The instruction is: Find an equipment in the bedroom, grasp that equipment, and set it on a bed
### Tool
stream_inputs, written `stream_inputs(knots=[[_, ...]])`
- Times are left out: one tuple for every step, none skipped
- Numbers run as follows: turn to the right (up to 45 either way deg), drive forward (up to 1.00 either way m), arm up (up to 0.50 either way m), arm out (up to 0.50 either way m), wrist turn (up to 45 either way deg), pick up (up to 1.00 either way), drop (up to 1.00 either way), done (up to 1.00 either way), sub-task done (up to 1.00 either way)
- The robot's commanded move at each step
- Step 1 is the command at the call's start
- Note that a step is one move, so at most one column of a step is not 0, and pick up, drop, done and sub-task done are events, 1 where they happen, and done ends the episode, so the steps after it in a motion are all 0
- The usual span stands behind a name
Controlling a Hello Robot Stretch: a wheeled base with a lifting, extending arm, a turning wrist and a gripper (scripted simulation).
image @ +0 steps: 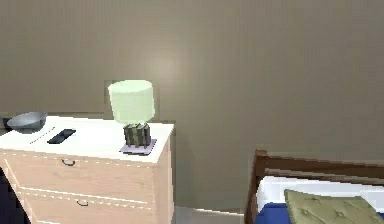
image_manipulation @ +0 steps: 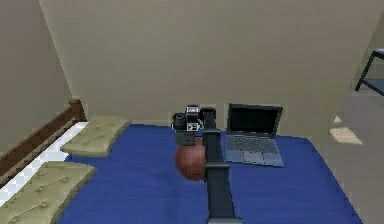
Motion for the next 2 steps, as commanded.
stream_inputs(knots=[[0.0,0.0,0.0,-0.08,0.0,0.0,0.0,0.0,0.0],[0.0,0.0,0.0,0.0,0.0,0.0,0.0,1.0,0.0]])
